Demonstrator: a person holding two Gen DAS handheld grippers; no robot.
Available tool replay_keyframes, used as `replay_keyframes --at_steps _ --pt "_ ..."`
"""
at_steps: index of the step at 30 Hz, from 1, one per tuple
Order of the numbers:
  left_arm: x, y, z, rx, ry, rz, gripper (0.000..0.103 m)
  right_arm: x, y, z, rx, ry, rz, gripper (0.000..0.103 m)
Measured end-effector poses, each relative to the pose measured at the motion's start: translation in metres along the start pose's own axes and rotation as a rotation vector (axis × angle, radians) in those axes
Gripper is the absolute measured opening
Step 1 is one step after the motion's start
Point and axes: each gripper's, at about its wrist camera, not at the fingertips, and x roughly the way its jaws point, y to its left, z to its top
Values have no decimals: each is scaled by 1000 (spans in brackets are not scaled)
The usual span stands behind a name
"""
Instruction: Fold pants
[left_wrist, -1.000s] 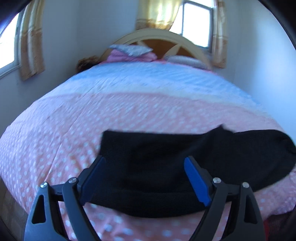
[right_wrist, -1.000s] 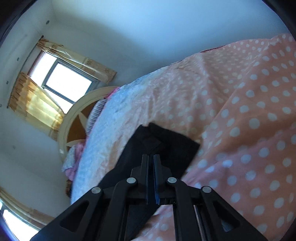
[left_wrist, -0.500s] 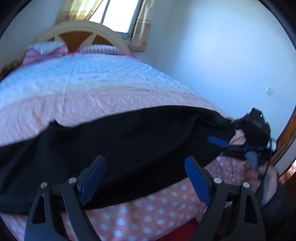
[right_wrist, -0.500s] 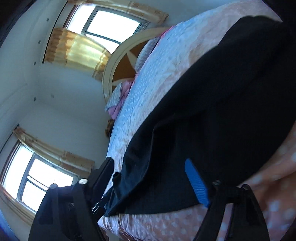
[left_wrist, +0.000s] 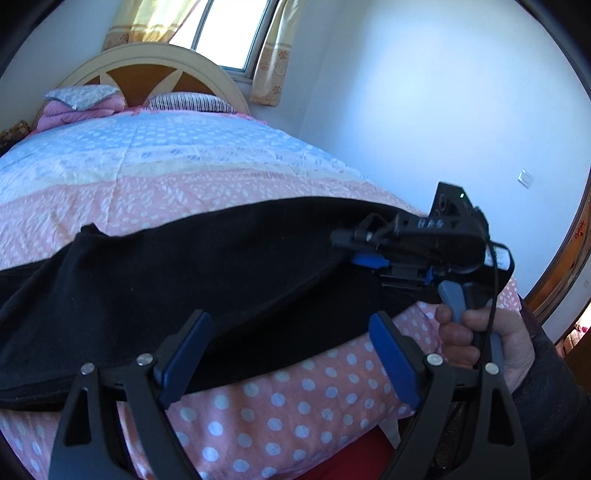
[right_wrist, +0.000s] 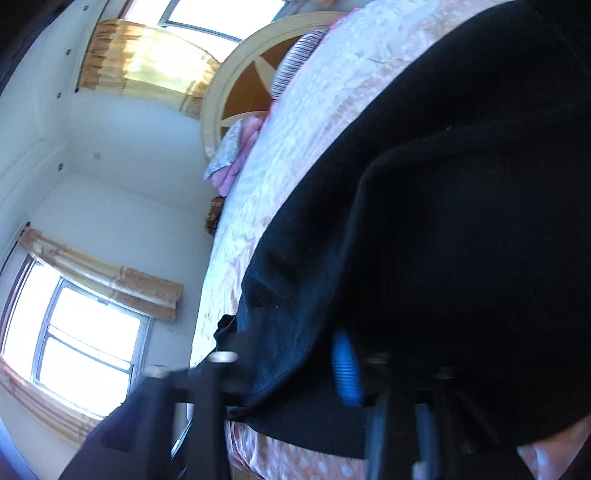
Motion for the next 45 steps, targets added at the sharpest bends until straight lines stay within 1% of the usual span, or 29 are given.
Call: replay_keyframes --at_steps 2,3,7,10,12,14,15,16,17,18,20,21,22,24,25,26,27,29,30,31,32,33,35,37,38,39,40,43,45 --pt "-6 4 1 4 -18 16 90 -1 -5 -4 8 -2 27 9" --pt "-9 8 2 0 -27 27 90 -3 -6 -6 9 -13 39 5" --pt "-11 23 6 -40 -41 43 90 -30 -4 -19 -1 -49 88 4" --pt "-9 31 8 -59 -50 51 90 -52 1 -36 -14 -67 100 3" --pt "-4 32 11 -53 -50 44 90 -58 3 -49 -15 -59 92 3" --pt "3 27 16 -18 -54 59 90 -65 3 -62 -33 -49 35 3" --pt "9 25 19 3 -57 78 90 -66 4 -67 -65 -45 0 3" --pt "14 24 21 15 -52 90 90 -78 4 -66 -83 -53 -10 3" --pt "18 21 23 22 -41 97 90 -85 5 -65 -90 -77 -9 3" --pt "21 19 24 27 -31 97 90 -95 7 -62 -86 -123 10 3" --pt "20 16 24 27 -36 75 90 -115 8 -50 -59 -206 62 4" --pt "19 14 23 33 -39 59 90 -123 7 -42 -45 -236 80 9" --pt "19 12 22 37 -39 51 90 -128 5 -32 -29 -253 73 18" --pt "18 8 18 43 -42 36 90 -124 0 -15 11 -262 11 88" --pt "18 5 17 48 -42 29 90 -120 -3 -10 28 -273 -9 94" --pt "17 2 15 56 -40 26 90 -112 -4 -5 29 -276 -9 93" --pt "15 0 13 66 -39 28 90 -104 -4 -1 17 -256 -5 93" --pt "12 -2 12 78 -40 43 90 -87 1 -1 -39 -226 -17 92" --pt "11 -2 12 79 -41 49 90 -78 4 1 -66 -223 -55 90" --pt "10 -1 12 78 -41 52 90 -71 6 4 -81 -214 -91 78" --pt "8 1 13 71 -46 58 90 -63 6 6 -89 -196 -91 61" --pt "7 3 13 62 -51 63 90 -56 3 8 -87 -166 -88 53" --pt "4 9 14 36 -61 67 90 -42 3 8 -108 -145 -97 53" --pt "1 15 16 10 -67 67 90 -35 5 14 -149 -135 -139 52" --pt "-1 17 17 3 -70 72 90 -30 0 22 -142 -131 -130 36" --pt "-2 19 18 1 -73 78 90 -29 -2 23 -116 -111 -89 3" --pt "-4 21 19 1 -77 83 90 -32 -7 25 -84 -96 -54 3" --pt "-7 27 20 1 -94 97 90 -58 -7 15 -109 -141 10 3" --pt "-8 31 22 -8 -98 98 90 -78 -5 5 -103 -172 52 3"
